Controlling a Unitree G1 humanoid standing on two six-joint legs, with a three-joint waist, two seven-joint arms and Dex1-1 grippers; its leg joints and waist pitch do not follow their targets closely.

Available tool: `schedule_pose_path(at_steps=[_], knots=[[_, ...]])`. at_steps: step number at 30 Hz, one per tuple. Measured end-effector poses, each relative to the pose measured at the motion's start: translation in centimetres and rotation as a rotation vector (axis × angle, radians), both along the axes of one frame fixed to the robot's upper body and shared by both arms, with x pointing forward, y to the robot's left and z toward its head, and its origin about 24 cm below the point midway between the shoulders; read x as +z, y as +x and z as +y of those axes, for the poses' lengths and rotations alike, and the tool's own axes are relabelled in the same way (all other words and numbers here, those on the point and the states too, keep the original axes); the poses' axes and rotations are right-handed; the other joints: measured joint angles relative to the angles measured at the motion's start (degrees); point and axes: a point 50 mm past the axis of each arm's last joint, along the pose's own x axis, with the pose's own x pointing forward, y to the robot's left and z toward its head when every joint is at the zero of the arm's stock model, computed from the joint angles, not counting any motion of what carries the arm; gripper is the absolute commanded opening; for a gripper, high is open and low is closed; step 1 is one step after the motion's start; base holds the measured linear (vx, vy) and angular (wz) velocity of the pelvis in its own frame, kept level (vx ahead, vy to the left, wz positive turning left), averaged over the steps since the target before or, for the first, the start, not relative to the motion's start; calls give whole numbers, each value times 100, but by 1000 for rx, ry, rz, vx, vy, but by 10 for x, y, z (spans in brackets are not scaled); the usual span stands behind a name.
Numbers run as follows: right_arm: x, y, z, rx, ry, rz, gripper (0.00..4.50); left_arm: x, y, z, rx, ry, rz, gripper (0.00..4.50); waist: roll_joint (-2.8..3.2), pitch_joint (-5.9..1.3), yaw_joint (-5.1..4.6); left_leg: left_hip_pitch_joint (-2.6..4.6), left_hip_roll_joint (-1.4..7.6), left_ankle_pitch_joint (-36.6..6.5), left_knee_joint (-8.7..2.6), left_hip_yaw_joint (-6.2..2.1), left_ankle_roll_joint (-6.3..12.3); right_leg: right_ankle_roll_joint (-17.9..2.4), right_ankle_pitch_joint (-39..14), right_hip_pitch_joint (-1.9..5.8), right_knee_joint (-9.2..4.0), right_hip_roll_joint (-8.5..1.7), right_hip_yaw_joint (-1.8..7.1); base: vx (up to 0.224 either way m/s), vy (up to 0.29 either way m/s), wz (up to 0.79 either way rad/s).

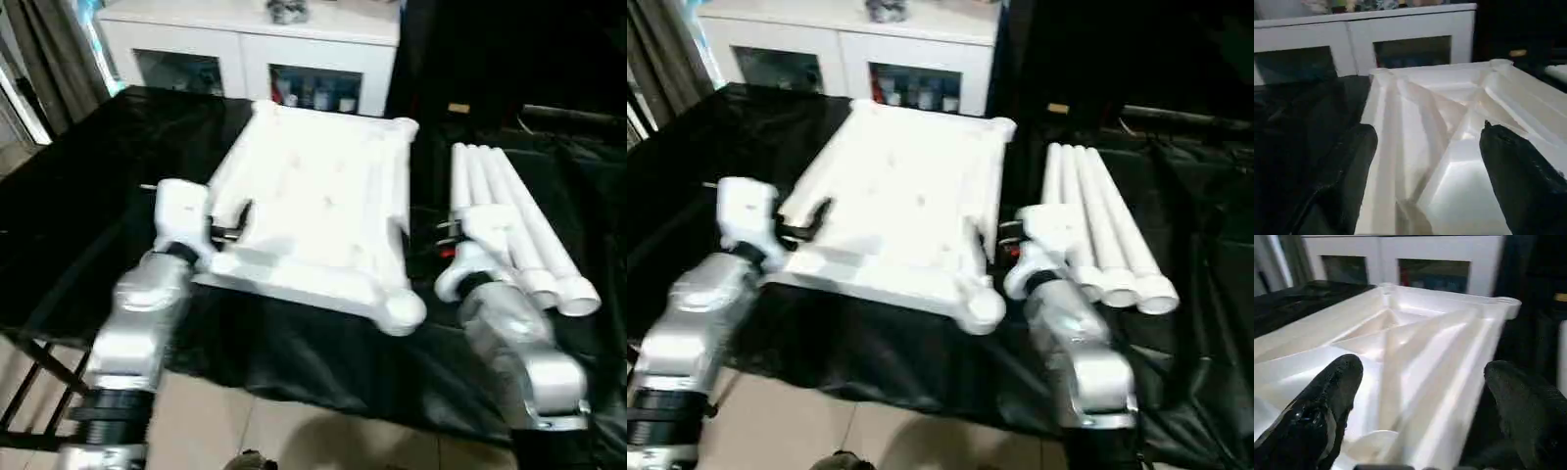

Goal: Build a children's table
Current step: Move to table, then move table base

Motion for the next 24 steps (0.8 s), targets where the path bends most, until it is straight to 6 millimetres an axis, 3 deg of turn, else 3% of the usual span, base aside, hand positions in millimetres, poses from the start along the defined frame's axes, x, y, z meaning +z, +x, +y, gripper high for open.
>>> schedule_pose_path(at_steps=[1, 4, 7, 13, 14, 18, 19, 21, 24], knots=[[0, 0, -3, 14, -12, 4, 450, 0, -1, -5, -64, -13, 7, 381, -31, -1, 7, 8, -13, 2, -33, 84, -5, 135, 2, -6, -18, -76, 13, -45, 81, 12], [-8, 1, -10, 93, -52, 39, 450, -4, -4, -23, -292, 28, -1, 381, -90, 3, 32, 40, -28, 3, -121, 177, -5, 328, -42, -9, -87, -115, 83, 0, 0, 0], [-7, 3, -15, 188, -96, 46, 450, -7, -4, -36, -453, 81, -10, 381, -120, 3, 9, 26, -28, 9, -181, 216, -12, 351, -43, -20, -123, -115, 112, 0, 0, 0], [-3, 1, -26, 366, -174, 68, 450, -18, -5, -50, -697, 132, 102, 381, -319, 23, -2, 85, -3, 15, -200, 231, -13, 389, 23, -35, -117, -109, 116, 0, 0, 0], [-2, 0, -29, 398, -185, 74, 450, -21, -6, -53, -742, 147, 131, 381, -330, 26, 0, 84, 4, 15, -200, 231, -13, 389, 23, -40, -119, -103, 116, 0, 0, 0], [2, -7, -37, 504, -243, 97, 450, -36, -7, -64, -887, 231, 249, 381, -313, 27, 4, 85, 13, 16, -200, 244, -13, 386, 25, -49, -126, -94, 126, 0, 0, 0], [3, -10, -38, 538, -255, 102, 450, -41, -5, -64, -913, 261, 278, 353, -259, 32, 9, 88, 19, 16, -198, 246, -14, 382, 27, -47, -125, -90, 127, 0, 0, 0], [3, -14, -40, 573, -268, 113, 450, -45, -1, -66, -926, 302, 283, 344, -198, 27, -2, 92, 20, 16, -198, 257, -14, 365, 38, -49, -134, -91, 132, 0, 0, 0], [-2, -27, -44, 634, -273, 154, 450, -41, 12, -69, -928, 371, 262, 327, -153, 10, 11, 95, 25, 17, -196, 282, -12, 312, 159, -43, -136, -94, 144, 0, 0, 0]])
